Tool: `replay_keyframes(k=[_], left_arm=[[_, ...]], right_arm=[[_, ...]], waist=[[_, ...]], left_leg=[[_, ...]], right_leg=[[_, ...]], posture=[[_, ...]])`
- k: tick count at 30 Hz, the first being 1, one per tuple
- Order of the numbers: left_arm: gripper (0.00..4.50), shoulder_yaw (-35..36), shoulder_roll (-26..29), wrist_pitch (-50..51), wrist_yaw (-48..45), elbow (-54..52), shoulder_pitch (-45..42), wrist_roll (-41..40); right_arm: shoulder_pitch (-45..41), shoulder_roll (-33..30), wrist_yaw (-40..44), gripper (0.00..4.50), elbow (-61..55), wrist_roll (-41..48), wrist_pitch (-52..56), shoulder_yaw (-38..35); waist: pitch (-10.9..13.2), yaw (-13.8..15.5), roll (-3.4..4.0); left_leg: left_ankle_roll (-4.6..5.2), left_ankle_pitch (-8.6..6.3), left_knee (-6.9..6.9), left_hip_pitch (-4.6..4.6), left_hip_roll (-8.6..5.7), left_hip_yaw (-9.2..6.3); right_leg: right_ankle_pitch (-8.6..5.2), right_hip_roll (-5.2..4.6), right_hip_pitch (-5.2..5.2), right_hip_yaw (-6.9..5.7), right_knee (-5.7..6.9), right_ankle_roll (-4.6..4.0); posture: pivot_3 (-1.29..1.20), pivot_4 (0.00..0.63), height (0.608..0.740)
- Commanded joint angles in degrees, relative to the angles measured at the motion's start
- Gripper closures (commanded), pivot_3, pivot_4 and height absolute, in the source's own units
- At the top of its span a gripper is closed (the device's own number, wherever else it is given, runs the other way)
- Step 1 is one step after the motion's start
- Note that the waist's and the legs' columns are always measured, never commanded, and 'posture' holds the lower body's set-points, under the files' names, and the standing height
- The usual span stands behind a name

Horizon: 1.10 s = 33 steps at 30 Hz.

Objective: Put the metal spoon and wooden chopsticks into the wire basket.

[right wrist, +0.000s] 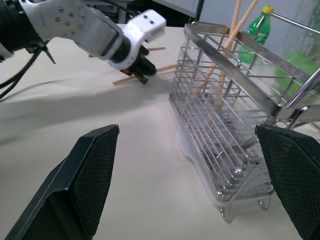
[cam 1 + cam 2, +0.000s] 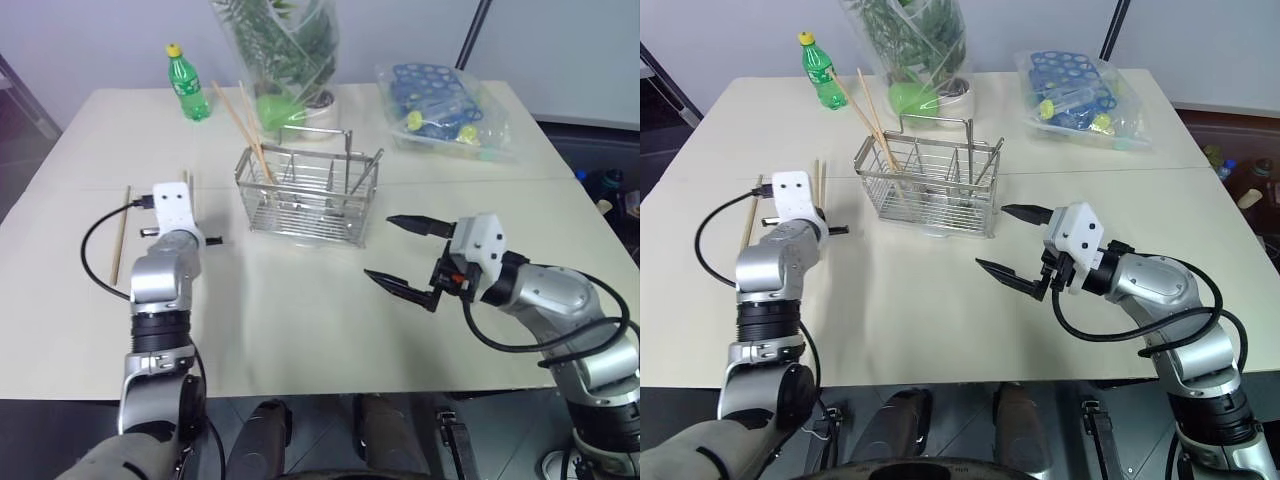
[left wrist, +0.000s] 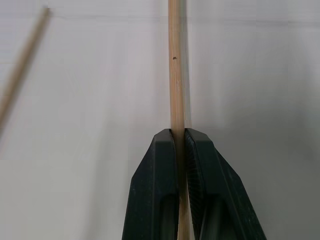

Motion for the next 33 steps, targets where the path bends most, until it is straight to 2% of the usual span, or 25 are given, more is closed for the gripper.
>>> replay_keyframes(k=[1, 4, 7, 9, 12, 17, 24, 33], left_arm=[[4.48, -1.6, 7.2, -7.6, -6.8, -2.1, -3.1, 0.9], [4.48, -2.2, 12.7, -14.5, -12.3, -1.7, -6.1, 0.4], [4.48, -0.7, 14.7, -21.0, -17.1, 0.0, -8.4, -2.2], [4.48, 1.8, 15.2, -27.1, -22.8, 1.6, -10.0, -6.5], [4.48, 7.6, 14.0, -32.8, -33.3, 1.7, -12.1, -17.9], [4.48, 13.1, 13.1, -29.4, -41.0, 3.2, -16.3, -31.8], [4.48, 14.3, 8.7, -21.0, -44.5, 2.6, -18.5, -46.3], [4.48, 10.0, 2.3, -21.9, -47.6, 6.5, -18.8, -46.5]], right_arm=[[-1.8, 0.5, -1.3, 0.0, -2.2, 1.2, 0.3, -1.3], [-3.3, 1.7, -3.9, 0.0, -2.6, 2.2, 1.8, -2.0], [-4.2, 2.8, -5.8, 0.0, -2.9, 2.3, 2.4, -1.8], [-4.5, 3.7, -7.3, 0.0, -3.5, 1.8, 2.7, -1.1], [-4.5, 5.2, -9.2, 0.0, -4.2, 1.1, 2.8, -0.6], [-5.4, 8.1, -13.5, 0.0, -5.0, 2.3, 4.5, -1.2], [-5.7, 11.1, -16.7, 0.0, -5.4, 0.9, 4.4, 0.3], [-5.8, 13.7, -18.4, 0.0, -3.9, -2.0, 2.2, 2.2]], waist=[[0.0, 0.0, -0.06], [0.0, 0.1, -0.06], [0.0, 0.2, -0.05], [0.0, 0.1, -0.05], [0.0, -0.1, -0.06], [0.0, -0.3, -0.05], [0.0, -0.1, -0.06], [0.0, -0.4, -0.06]], left_leg=[[0.0, 0.0, -0.01, -0.01, 0.0, 0.0], [-0.01, 0.01, -0.04, -0.04, 0.0, -0.01], [-0.01, 0.01, -0.04, -0.05, -0.01, -0.02], [-0.01, 0.0, -0.05, -0.05, -0.02, -0.01], [-0.01, 0.01, -0.06, -0.08, -0.01, -0.01], [-0.01, 0.01, -0.05, -0.07, 0.0, 0.0], [0.0, 0.0, 0.01, -0.03, -0.01, -0.01], [0.0, 0.01, 0.0, 0.0, -0.01, -0.02]], right_leg=[[0.0, 0.0, -0.02, 0.0, 0.0, 0.0], [0.0, 0.0, -0.03, 0.0, -0.03, -0.01], [0.0, -0.03, -0.01, 0.0, -0.06, -0.01], [0.0, -0.03, -0.02, 0.0, -0.06, -0.01], [0.0, -0.03, -0.08, 0.0, -0.05, -0.01], [0.0, -0.03, -0.09, 0.0, 0.0, -0.01], [0.0, -0.02, -0.02, 0.0, 0.04, -0.01], [0.0, 0.0, -0.06, 0.0, 0.13, -0.01]], posture=[[0.0, 0.15, 0.74], [0.0, 0.15, 0.74], [0.0, 0.15, 0.74], [0.0, 0.15, 0.74], [0.0, 0.15, 0.74], [0.0, 0.15, 0.74], [0.0, 0.15, 0.74], [0.0, 0.15, 0.74]])
